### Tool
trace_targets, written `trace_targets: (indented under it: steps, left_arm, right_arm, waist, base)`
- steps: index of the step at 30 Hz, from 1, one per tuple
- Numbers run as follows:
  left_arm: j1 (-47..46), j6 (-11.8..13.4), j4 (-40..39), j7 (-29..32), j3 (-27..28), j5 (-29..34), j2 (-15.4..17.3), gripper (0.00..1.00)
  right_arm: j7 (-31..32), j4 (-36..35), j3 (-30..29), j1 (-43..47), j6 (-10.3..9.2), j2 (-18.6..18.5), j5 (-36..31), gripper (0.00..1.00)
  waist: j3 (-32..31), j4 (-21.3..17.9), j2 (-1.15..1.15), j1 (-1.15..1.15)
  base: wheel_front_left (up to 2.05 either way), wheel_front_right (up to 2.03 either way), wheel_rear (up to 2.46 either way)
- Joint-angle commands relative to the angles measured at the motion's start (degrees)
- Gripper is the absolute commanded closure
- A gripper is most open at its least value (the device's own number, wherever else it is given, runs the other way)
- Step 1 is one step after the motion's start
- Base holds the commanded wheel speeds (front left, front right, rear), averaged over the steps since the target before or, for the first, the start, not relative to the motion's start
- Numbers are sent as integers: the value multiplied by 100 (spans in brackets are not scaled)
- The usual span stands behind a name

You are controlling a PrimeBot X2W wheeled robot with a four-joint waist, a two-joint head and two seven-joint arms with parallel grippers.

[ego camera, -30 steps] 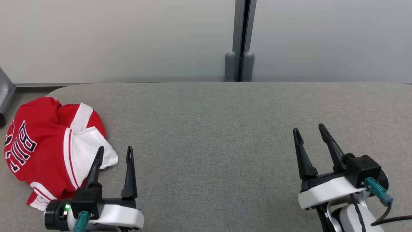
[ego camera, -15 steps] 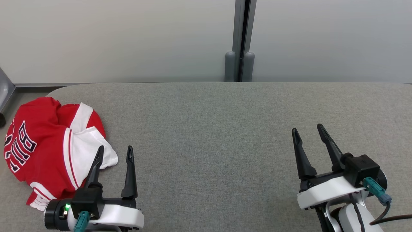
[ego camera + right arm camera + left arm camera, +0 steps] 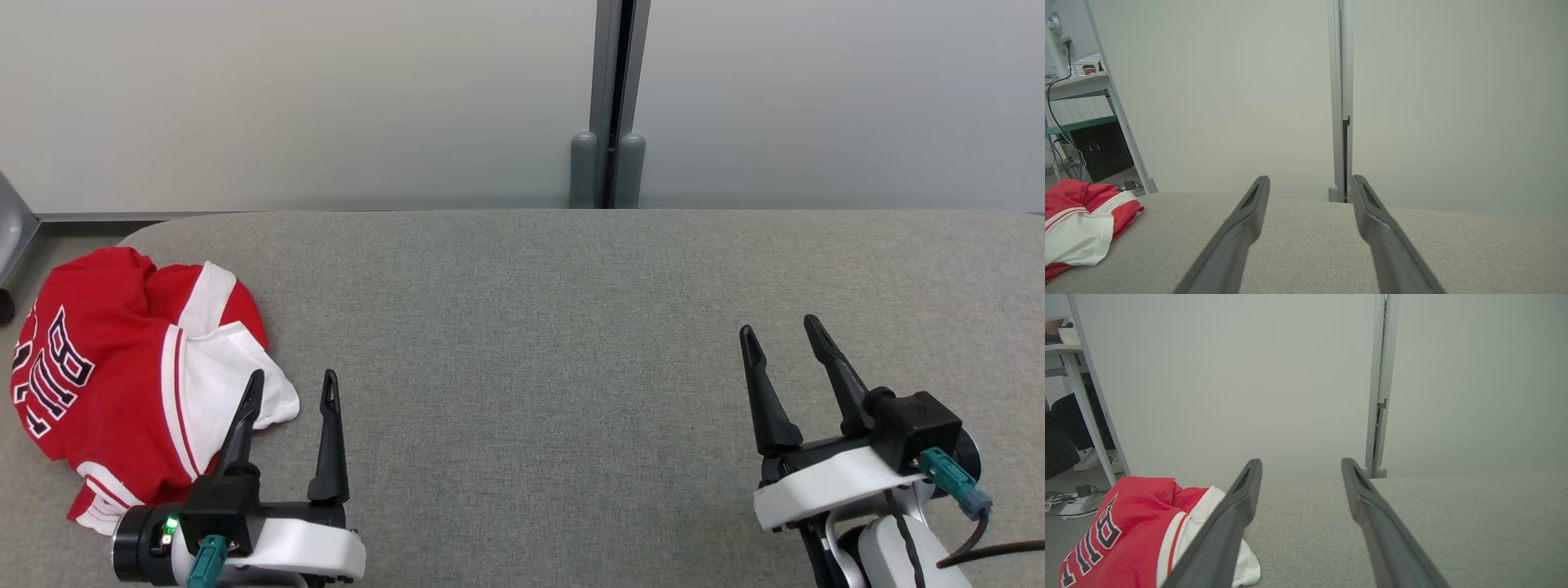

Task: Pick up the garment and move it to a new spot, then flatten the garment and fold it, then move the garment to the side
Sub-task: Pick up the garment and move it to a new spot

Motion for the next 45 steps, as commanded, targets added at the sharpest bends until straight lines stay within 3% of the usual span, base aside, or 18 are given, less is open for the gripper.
trace_targets:
  steps: [1, 17, 45]
  left_arm:
    - [-12, -5, 2, -3, 7, -24, 28, 0]
    - [-33, -52, 174, -4, 58, -295, 29, 0]
    - [310, -125, 321, -3, 536, -359, 26, 0]
  right_arm:
    - [-40, 24, -6, -37, 12, -28, 38, 0]
    - [-36, 66, 154, 48, 12, -33, 233, 0]
    - [-35, 342, 643, 263, 12, -7, 640, 0]
  waist:
    - [-1, 2, 0, 0]
    - [-30, 288, 0, 0]
    - [-369, 2281, 0, 0]
  base:
    - [0, 0, 0]
    - [0, 0, 0]
    - [0, 0, 0]
